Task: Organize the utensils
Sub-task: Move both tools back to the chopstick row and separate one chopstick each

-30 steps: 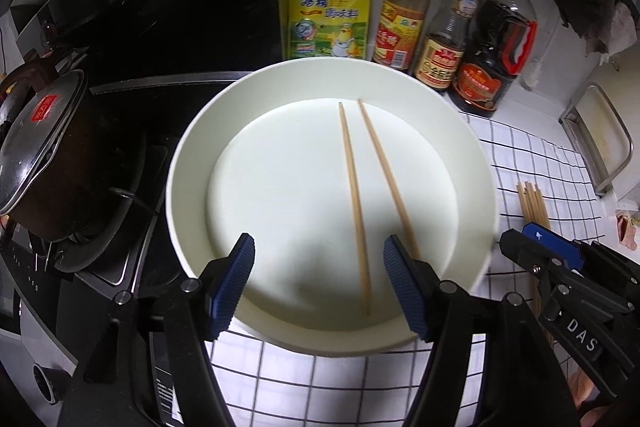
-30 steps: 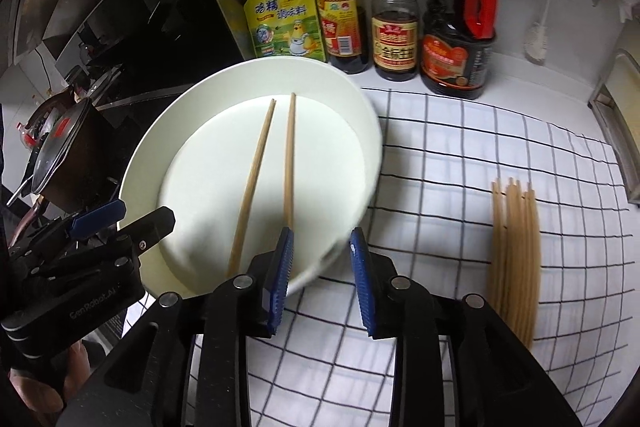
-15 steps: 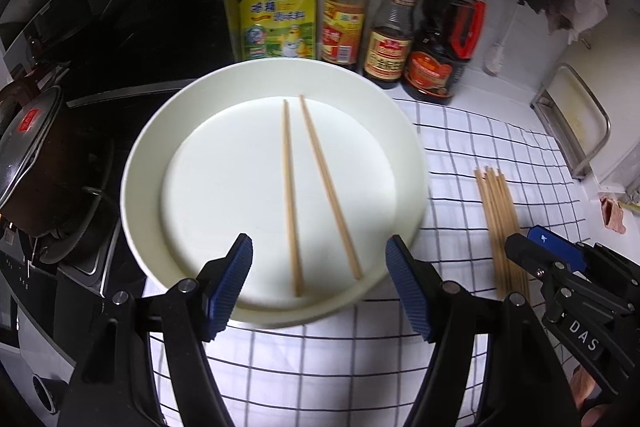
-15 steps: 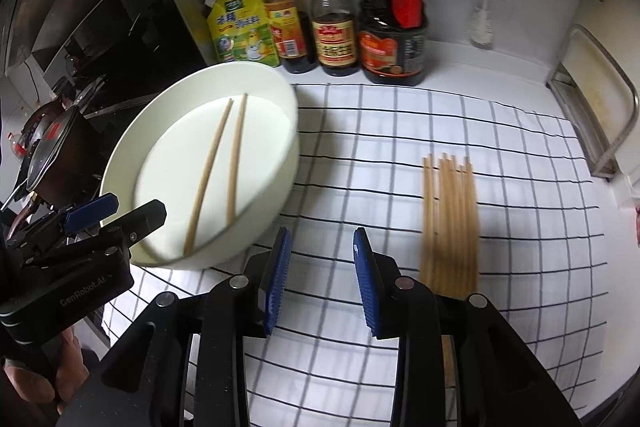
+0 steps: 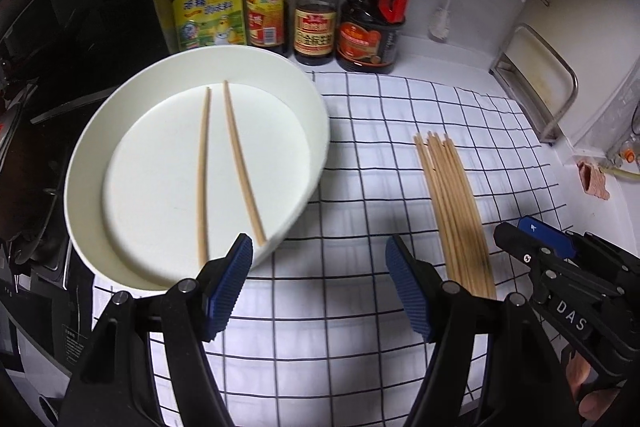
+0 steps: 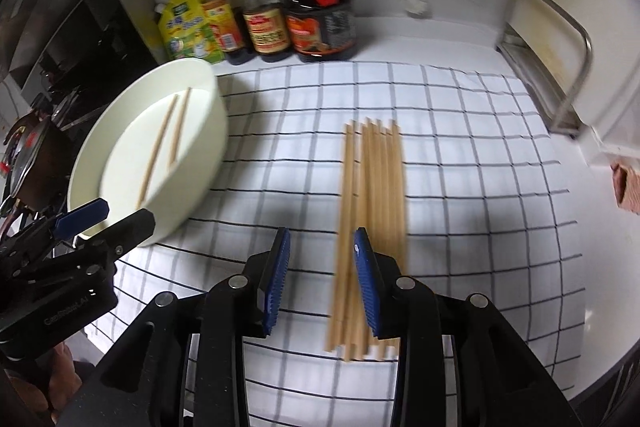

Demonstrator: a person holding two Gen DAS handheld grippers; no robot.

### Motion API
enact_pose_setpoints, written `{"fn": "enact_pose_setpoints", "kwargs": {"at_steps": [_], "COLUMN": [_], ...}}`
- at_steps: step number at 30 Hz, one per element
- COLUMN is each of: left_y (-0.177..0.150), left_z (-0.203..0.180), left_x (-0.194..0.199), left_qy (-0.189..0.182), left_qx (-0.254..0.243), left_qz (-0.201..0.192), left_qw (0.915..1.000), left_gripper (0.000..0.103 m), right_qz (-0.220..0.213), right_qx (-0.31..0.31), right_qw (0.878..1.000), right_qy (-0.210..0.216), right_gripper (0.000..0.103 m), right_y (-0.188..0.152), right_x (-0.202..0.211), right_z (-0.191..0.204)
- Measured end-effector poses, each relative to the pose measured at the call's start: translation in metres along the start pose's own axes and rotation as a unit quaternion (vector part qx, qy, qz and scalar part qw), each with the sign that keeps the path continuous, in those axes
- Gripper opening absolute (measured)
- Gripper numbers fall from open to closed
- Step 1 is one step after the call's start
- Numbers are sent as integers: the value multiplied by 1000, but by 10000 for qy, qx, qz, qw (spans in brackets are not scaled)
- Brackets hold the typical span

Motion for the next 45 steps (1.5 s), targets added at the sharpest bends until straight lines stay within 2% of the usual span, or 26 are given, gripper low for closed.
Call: {"fn": "enact_pose_setpoints", "kwargs": {"at_steps": [4,10,19,29,41,45], "left_y": [-5,-11,-23,-34,-30,-30], "left_z": [-18,-43,-67,-68,-68,-75], "left_x": [-6,-21,-49,-74,-81,-83], "left_qy": [-115,-220,-266,-183,-97,-150], "left_qx": [-115,-227,-313,-259,-154,-178], "left_qz": [72,209,410,548,502,501], "left_qw": [9998,9993,9983,9980,9986,9985], "left_gripper": [71,72,77,77,77,77], "right_qz": [37,141,209,272,229,200], "right_qx": [-97,-186,-228,-178,211,142], "right_qw": [9999,9995,9992,9991,9984,9986], "right_qy": [-104,-215,-271,-264,-462,-478], "right_gripper": [36,37,51,51,51,51], "right_y": [-9,-21,-34,-39,-37,-37], "right_x": [-3,-12,-34,-63,-75,-74], "right_z": [-20,-49,-75,-81,-77,-83]}}
Point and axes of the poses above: each gripper's, at about its wrist camera, not at the fingertips, and x roughly against the way its jaws point, z to its left, y to its top, the point moved 2 cm from there along -x, roughly the way its jaws point, and after that the axes turned 11 degrees about -z, right-handed, at the moved point
